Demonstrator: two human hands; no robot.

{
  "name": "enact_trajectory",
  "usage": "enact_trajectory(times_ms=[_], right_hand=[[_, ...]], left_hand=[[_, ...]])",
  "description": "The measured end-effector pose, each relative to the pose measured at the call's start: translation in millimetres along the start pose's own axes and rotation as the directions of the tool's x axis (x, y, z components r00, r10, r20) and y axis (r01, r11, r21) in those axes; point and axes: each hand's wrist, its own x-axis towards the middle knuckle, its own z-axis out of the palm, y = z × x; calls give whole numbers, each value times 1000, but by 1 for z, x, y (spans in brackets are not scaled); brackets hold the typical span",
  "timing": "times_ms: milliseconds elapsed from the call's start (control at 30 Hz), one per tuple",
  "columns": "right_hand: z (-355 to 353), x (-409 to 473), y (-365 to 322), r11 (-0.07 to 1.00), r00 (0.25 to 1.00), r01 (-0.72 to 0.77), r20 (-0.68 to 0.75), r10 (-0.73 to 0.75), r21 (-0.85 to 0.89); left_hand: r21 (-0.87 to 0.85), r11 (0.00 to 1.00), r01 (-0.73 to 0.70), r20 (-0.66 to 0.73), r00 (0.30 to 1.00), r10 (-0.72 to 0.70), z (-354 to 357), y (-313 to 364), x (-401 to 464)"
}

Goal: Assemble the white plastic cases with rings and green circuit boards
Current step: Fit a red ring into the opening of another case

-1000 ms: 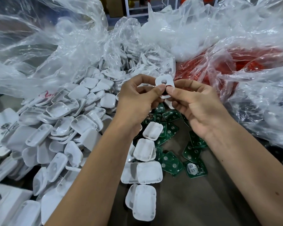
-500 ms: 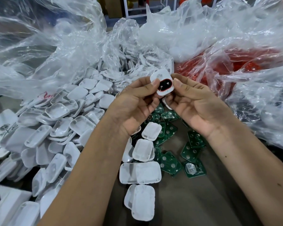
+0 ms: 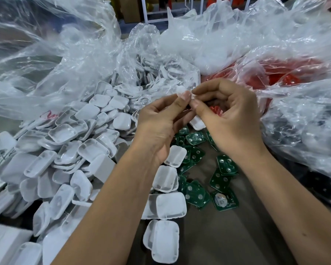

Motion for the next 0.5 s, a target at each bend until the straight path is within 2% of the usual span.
enact_trajectory(times_ms=[100,267,400,500], right_hand=[[-2,1,-2,999,999,38,24,-37,-32],[-5,2,-5,968,982,184,79,-173,-171],[-6,3,-7,925,961,277,93,-262,-261],[-6,6,-10,898,950,307,155,-271,-316]], left_hand=[[-96,992,83,57,995,-77,-2,5,1],[-224,955,192,144,976,-162,-5,7,1],[-228,950,214,168,970,-179,-6,6,2],[-205,954,219,146,970,-192,-8,3,4]])
